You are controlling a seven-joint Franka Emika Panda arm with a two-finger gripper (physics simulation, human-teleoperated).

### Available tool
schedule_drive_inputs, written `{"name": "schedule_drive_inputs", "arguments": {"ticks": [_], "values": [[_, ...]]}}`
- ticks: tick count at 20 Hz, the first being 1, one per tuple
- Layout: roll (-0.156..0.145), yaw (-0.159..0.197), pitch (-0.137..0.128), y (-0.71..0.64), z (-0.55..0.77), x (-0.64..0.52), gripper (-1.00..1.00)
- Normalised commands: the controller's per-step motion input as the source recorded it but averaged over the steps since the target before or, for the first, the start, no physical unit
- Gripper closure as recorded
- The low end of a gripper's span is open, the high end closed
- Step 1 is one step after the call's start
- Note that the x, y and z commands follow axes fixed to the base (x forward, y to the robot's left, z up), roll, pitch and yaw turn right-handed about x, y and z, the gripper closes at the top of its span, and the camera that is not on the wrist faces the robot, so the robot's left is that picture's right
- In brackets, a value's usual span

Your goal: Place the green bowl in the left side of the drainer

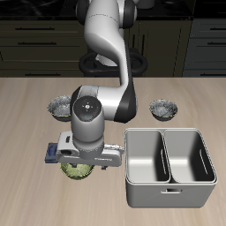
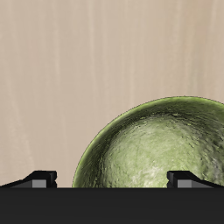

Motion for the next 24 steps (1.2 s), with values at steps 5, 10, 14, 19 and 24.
{"name": "schedule_drive_inputs", "arguments": {"ticks": [5,10,14,19,24], "values": [[0.02,-0.004,0.011,0.13,-0.17,-0.03,1.0],[-0.012,0.002,-0.003,-0.03,0.08,-0.01,1.0],[-0.008,-0.001,-0.011,-0.04,0.22,-0.06,1.0],[-0.009,0.02,-0.023,-0.05,0.3,-0.11,1.0],[0.0,-0.004,-0.068,-0.03,0.56,-0.19,1.0]]}}
